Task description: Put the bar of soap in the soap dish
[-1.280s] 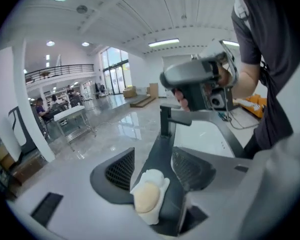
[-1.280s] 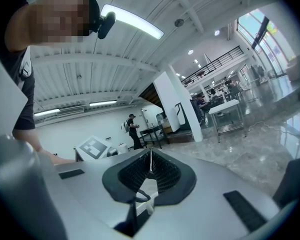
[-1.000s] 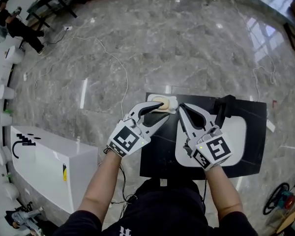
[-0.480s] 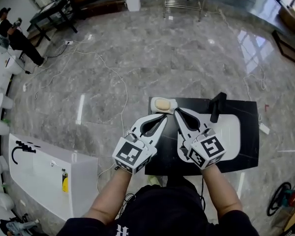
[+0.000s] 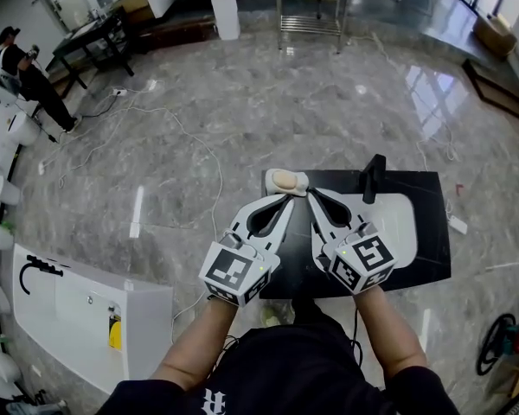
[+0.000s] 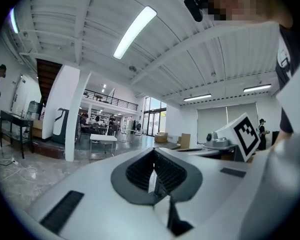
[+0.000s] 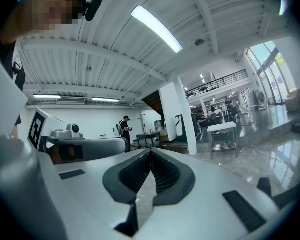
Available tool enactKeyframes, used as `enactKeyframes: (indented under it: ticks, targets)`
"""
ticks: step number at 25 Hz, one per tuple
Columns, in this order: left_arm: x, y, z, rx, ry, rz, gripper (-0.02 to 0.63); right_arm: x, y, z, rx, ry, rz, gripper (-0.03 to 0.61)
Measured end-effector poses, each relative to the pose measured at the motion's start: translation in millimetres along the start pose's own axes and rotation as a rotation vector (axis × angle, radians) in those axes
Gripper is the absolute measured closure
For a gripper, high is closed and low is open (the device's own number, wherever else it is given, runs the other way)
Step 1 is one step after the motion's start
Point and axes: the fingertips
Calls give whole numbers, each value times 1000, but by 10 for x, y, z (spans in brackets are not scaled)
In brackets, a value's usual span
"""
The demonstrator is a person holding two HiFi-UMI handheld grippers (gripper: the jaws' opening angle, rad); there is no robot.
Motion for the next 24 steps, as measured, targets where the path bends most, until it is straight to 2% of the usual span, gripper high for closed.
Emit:
enactKeyframes:
  ticks: [11,24]
  targets:
    - [-361,155,-109,9,40,3,606,-211,-370,-181,-33,45,8,572]
    - [-432,250,-103,12,45,-2,606,-326,-480,-208,-57,56,2,572]
Point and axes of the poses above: the fingertips, and each gripper's own axes: x forward along the fingers, y to its right, z out of its underside, and after that the axes turned 12 degrees about -y, right-handed
